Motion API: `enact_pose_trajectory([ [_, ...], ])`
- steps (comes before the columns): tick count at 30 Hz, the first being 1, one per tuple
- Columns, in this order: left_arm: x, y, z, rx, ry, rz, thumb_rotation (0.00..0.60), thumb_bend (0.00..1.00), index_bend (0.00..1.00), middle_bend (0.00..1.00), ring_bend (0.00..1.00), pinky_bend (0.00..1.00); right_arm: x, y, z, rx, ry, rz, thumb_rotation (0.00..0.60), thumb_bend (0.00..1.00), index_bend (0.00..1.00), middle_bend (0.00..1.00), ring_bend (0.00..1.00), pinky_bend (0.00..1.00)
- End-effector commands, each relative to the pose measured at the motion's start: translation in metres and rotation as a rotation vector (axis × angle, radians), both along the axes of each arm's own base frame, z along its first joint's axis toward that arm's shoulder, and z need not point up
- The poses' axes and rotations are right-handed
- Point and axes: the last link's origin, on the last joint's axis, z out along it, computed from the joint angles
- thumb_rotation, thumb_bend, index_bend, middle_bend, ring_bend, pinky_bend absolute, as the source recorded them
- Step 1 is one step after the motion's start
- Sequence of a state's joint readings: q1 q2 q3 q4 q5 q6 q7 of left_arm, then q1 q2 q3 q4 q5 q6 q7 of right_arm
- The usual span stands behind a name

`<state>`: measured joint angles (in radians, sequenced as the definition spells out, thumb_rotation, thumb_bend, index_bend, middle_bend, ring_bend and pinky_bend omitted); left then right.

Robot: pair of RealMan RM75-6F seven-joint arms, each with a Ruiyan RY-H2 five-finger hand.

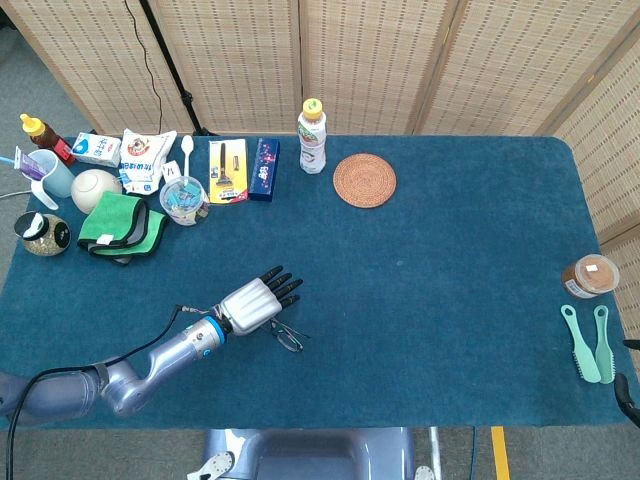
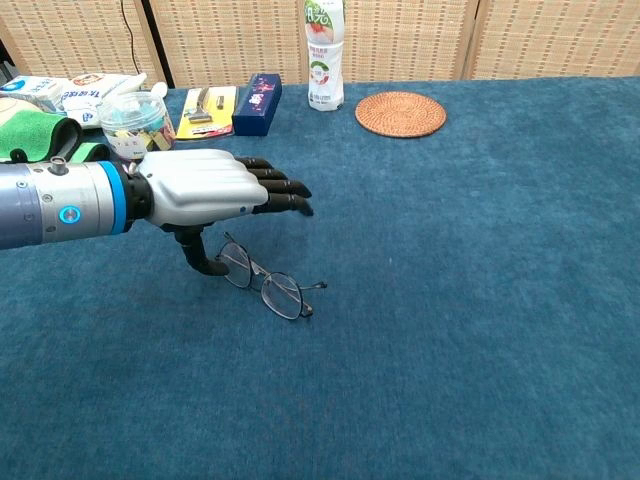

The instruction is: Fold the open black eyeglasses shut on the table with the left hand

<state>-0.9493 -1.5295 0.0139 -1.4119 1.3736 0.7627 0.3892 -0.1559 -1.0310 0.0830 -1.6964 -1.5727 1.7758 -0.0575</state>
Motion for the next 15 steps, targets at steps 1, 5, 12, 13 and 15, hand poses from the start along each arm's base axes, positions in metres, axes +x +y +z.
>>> enact_pose_trajectory([
  [1,-0.003,0.003,0.012,0.012,-0.03,0.04,0.6,0.24,0.0,0.0,0.0,0.0,0.0,-0.002,0.0,0.002,0.001,0.004,0.6,0.43,0.33,0.14,0.27,0.43],
  [5,-0.009,0.005,0.033,0.041,-0.077,0.093,0.6,0.23,0.0,0.0,0.0,0.0,0.0,-0.006,0.0,0.012,0.004,0.008,0.6,0.43,0.32,0.14,0.27,0.43],
  [12,-0.031,-0.001,0.08,0.12,-0.128,0.18,0.6,0.23,0.0,0.0,0.0,0.0,0.001,-0.016,-0.002,0.036,0.002,0.016,0.6,0.43,0.31,0.14,0.27,0.38],
  [13,-0.037,-0.003,0.089,0.14,-0.13,0.193,0.6,0.23,0.0,0.0,0.0,0.0,0.001,-0.019,-0.003,0.04,0.002,0.019,0.6,0.43,0.31,0.14,0.27,0.37],
  [15,-0.047,-0.01,0.104,0.174,-0.135,0.22,0.6,0.23,0.0,0.0,0.0,0.0,0.001,-0.022,-0.004,0.048,0.002,0.026,0.6,0.43,0.31,0.14,0.26,0.35],
])
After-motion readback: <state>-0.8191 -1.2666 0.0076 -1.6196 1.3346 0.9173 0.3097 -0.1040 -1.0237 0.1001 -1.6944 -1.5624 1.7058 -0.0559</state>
